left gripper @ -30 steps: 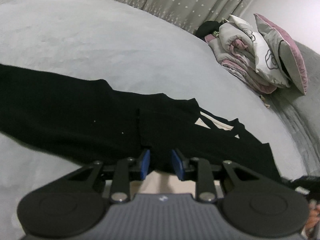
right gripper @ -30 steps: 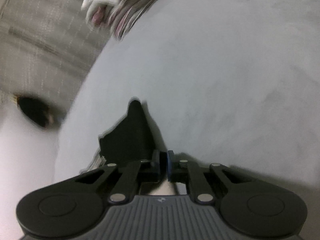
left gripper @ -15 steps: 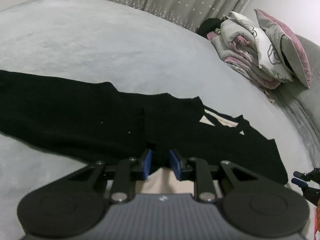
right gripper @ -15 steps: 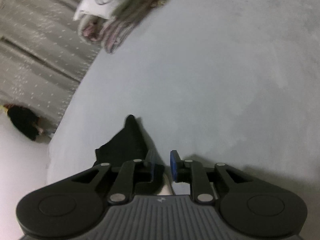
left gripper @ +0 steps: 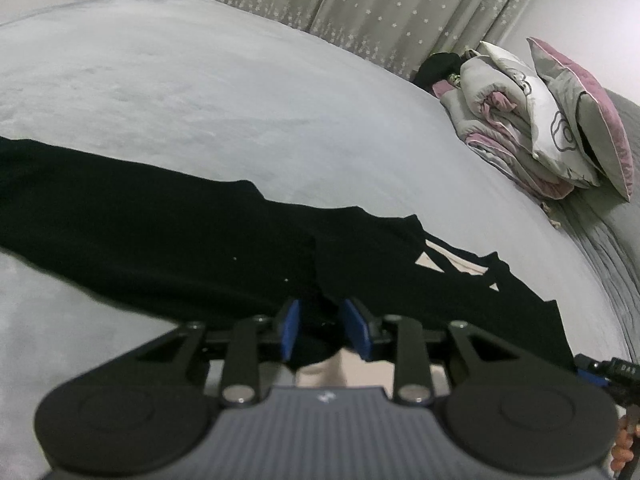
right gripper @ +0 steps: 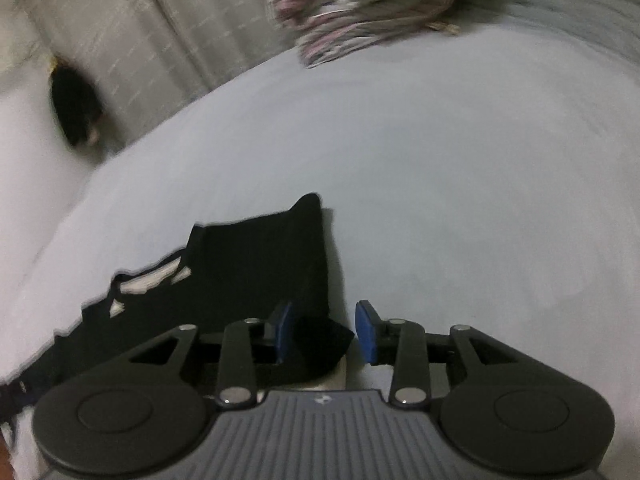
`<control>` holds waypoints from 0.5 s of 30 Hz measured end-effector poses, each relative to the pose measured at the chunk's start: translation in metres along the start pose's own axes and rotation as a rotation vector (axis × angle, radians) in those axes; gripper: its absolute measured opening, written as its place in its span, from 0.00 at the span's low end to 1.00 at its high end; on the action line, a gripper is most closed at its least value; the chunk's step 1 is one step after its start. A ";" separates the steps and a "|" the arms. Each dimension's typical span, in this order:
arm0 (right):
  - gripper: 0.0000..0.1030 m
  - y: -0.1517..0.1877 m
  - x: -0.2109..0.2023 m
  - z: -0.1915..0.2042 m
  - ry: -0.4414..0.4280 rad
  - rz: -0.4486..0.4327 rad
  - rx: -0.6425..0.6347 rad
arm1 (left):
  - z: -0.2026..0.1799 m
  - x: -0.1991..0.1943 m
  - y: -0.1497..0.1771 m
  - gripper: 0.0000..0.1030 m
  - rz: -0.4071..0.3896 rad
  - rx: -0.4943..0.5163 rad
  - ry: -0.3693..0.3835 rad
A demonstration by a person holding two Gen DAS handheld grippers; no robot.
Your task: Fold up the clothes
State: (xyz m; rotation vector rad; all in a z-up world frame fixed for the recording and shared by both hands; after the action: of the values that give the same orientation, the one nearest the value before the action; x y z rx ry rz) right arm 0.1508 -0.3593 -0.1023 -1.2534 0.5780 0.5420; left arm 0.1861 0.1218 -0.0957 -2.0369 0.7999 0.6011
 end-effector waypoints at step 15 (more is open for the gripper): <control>0.18 0.002 0.008 0.006 -0.017 0.094 -0.053 | 0.023 -0.004 -0.010 0.29 -0.022 -0.073 -0.088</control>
State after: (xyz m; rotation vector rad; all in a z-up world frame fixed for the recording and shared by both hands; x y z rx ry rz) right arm 0.1563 -0.3529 -0.1082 -1.2751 0.6139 0.6496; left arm 0.1875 0.1470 -0.0997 -2.0678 0.7125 0.7112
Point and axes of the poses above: each gripper's, at about its wrist camera, not at the fingertips, and x roughly the way its jaws point, z to its left, y to its underside, the point moved 5 cm from there along x, roughly the way its jaws point, and after that the axes turned 12 degrees about -x, right-handed, at the moved point
